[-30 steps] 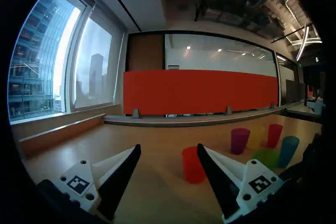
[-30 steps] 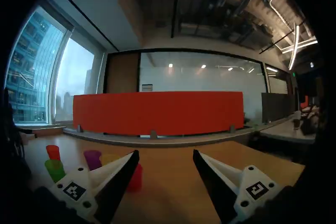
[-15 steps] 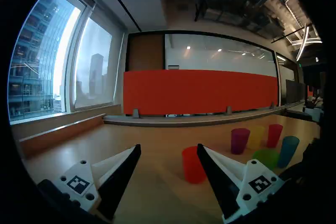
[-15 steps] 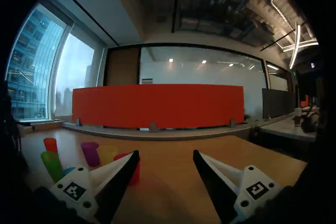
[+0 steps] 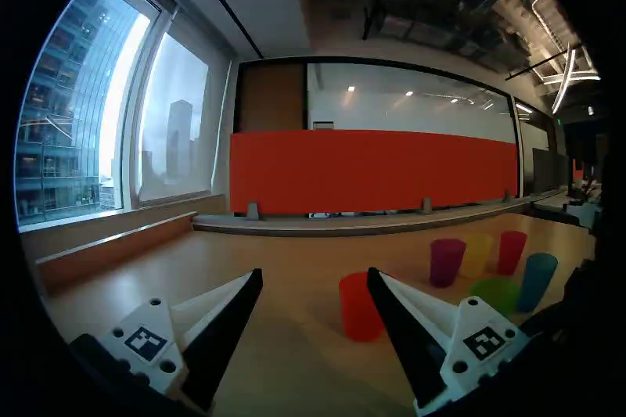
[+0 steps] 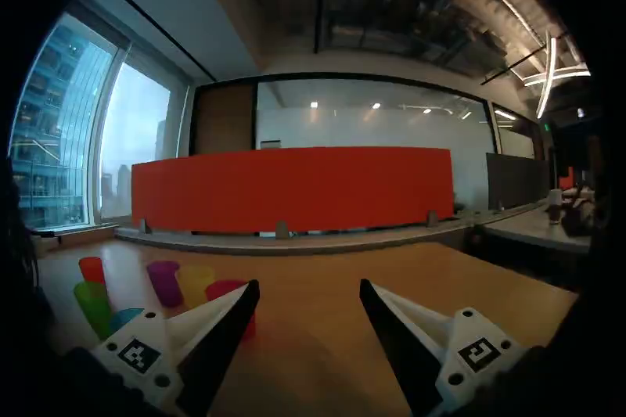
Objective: Pour water
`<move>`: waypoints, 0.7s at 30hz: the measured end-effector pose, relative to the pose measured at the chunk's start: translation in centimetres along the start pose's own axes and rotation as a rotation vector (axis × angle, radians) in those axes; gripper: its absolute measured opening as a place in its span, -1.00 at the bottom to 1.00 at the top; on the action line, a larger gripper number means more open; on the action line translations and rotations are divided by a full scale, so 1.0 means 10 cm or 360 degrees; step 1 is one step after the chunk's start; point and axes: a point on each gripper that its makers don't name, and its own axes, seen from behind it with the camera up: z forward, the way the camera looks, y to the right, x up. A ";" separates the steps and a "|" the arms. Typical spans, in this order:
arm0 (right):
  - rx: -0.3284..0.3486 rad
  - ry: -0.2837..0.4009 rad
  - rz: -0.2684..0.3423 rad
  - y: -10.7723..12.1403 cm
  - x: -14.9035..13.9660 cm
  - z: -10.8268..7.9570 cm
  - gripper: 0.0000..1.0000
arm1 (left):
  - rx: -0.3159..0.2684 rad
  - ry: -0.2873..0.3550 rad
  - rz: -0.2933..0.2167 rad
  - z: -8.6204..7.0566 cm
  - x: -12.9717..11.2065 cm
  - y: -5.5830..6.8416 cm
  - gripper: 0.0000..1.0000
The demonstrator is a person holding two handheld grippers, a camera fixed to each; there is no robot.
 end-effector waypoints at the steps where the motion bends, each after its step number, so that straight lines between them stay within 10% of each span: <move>1: 0.0000 -0.0004 -0.0005 0.00 -0.01 0.00 0.98 | 0.0000 0.0000 0.0000 0.00 0.00 0.00 0.98; 21: -0.0012 -0.0035 -0.0049 -0.02 -0.06 0.03 0.99 | 0.0000 0.0000 0.0000 0.00 0.00 -0.01 0.99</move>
